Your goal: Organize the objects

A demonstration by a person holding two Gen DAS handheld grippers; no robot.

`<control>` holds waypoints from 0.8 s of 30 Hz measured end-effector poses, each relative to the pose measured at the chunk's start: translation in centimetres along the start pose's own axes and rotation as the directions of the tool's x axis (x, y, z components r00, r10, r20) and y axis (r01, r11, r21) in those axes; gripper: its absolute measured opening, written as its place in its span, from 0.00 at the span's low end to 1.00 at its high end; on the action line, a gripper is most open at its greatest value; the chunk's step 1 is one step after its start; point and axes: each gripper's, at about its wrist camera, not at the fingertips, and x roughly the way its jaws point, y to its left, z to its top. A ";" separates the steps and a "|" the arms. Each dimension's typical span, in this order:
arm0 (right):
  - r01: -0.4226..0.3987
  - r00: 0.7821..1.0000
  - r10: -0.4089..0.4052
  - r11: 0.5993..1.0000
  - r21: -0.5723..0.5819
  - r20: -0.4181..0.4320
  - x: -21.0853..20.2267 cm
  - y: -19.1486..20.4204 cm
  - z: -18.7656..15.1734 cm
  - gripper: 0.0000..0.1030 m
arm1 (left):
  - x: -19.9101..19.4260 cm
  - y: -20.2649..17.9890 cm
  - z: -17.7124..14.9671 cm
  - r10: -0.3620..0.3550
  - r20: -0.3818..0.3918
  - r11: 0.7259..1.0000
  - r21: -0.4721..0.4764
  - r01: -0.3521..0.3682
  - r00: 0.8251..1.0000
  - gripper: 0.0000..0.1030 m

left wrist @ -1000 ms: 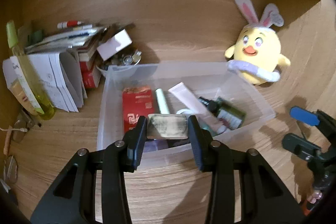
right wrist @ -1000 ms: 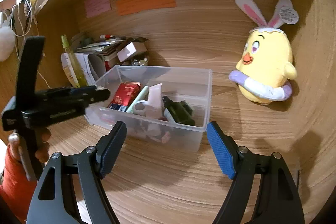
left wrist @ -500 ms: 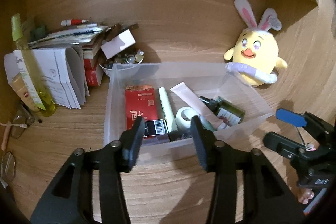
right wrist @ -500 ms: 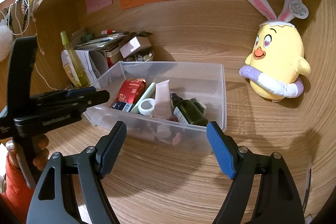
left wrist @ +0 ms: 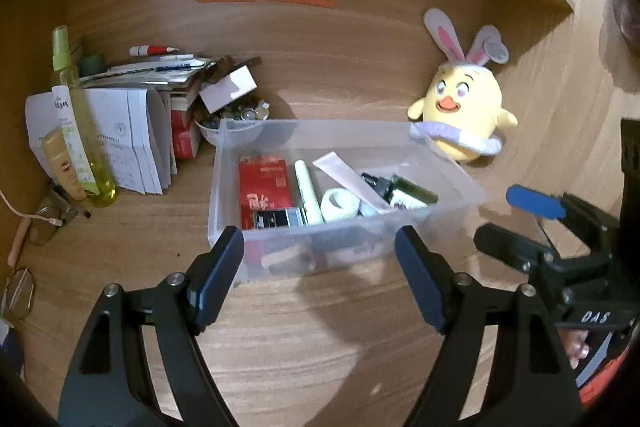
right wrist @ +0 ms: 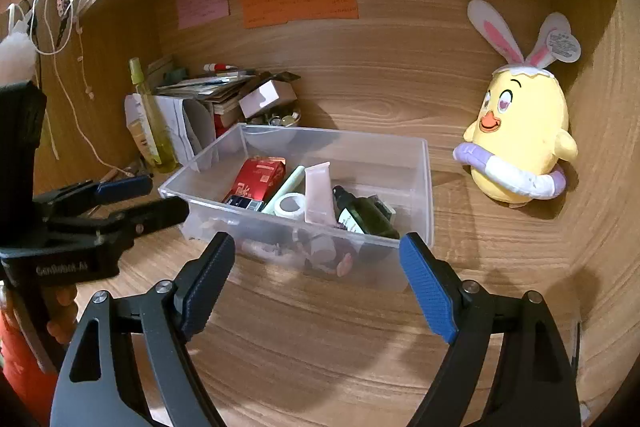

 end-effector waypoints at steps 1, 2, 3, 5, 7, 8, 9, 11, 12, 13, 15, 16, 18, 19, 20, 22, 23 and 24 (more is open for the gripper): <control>0.004 1.000 -0.004 1.000 0.001 -0.001 0.0 0.0 -0.1 0.80 | -0.1 -0.1 -0.3 0.000 -0.004 1.000 0.002 0.000 1.000 0.76; 0.007 1.000 -0.007 1.000 0.004 -0.002 -0.1 0.1 -0.2 0.80 | -0.2 -0.1 -0.5 -0.001 -0.007 1.000 0.000 0.001 1.000 0.76; 0.007 1.000 -0.007 1.000 0.007 -0.005 -0.2 0.1 -0.4 0.80 | -0.3 -0.1 -0.6 -0.005 -0.009 1.000 -0.003 0.005 1.000 0.76; 0.009 1.000 -0.009 1.000 0.011 -0.010 -0.3 0.1 -0.7 0.80 | -0.4 -0.1 -1.0 -0.015 -0.012 1.000 -0.016 0.015 1.000 0.76; 0.011 1.000 -0.011 1.000 0.014 -0.015 -0.4 0.1 -1.0 0.80 | -0.6 -0.1 -1.2 -0.016 -0.014 1.000 -0.020 0.016 1.000 0.76; 0.011 1.000 -0.011 1.000 0.016 -0.017 -0.5 0.1 -1.1 0.80 | -0.7 -0.3 -1.4 -0.017 -0.014 1.000 -0.018 0.017 1.000 0.76; 0.011 1.000 -0.011 1.000 0.017 -0.019 -0.5 0.1 -1.3 0.80 | -0.7 -0.3 -1.5 -0.019 -0.015 1.000 -0.017 0.019 1.000 0.76; 0.013 1.000 -0.012 1.000 0.019 -0.021 -0.5 0.1 -1.5 0.80 | -0.8 -0.4 -1.7 -0.023 -0.017 1.000 -0.015 0.023 1.000 0.76; 0.013 1.000 -0.013 1.000 0.020 -0.024 -0.5 0.0 -1.5 0.80 | -0.9 -0.5 -1.8 -0.024 -0.017 1.000 -0.015 0.023 1.000 0.76; 0.013 1.000 -0.013 1.000 0.021 -0.024 -0.5 0.1 -1.6 0.80 | -0.9 -0.5 -1.8 -0.024 -0.016 1.000 -0.014 0.024 1.000 0.76; 0.014 1.000 -0.013 1.000 0.022 -0.024 -0.6 0.1 -1.7 0.80 | -1.0 -0.5 -1.9 -0.024 -0.015 1.000 -0.014 0.024 1.000 0.76; 0.014 1.000 -0.013 1.000 0.022 -0.024 -0.6 0.1 -1.7 0.80 | -1.0 -0.5 -1.8 -0.024 -0.015 1.000 -0.015 0.023 1.000 0.76; 0.013 1.000 -0.012 1.000 0.021 -0.023 -0.6 0.1 -1.7 0.80 | -1.0 -0.4 -1.8 -0.025 -0.015 1.000 -0.015 0.025 1.000 0.76; 0.012 1.000 -0.012 1.000 0.022 -0.022 -0.6 0.1 -1.7 0.80 | -1.0 -0.4 -1.9 -0.025 -0.014 1.000 -0.017 0.025 1.000 0.76; 0.011 1.000 -0.011 1.000 0.022 -0.022 -0.7 0.1 -1.7 0.80 | -1.1 -0.3 -1.8 -0.025 -0.013 0.999 -0.019 0.025 1.000 0.76; 0.009 1.000 -0.009 1.000 0.022 -0.023 -0.7 0.1 -1.6 0.80 | -1.2 -0.2 -1.8 -0.029 -0.012 0.999 -0.025 0.029 0.999 0.76; 0.009 1.000 -0.008 1.000 0.022 -0.024 -0.6 0.1 -1.6 0.80 | -1.2 -0.2 -1.8 -0.030 -0.012 0.999 -0.027 0.030 0.999 0.76; 0.008 1.000 -0.008 1.000 0.022 -0.025 -0.6 0.1 -1.5 0.80 | -1.2 -0.1 -1.8 -0.030 -0.012 0.999 -0.026 0.030 0.999 0.76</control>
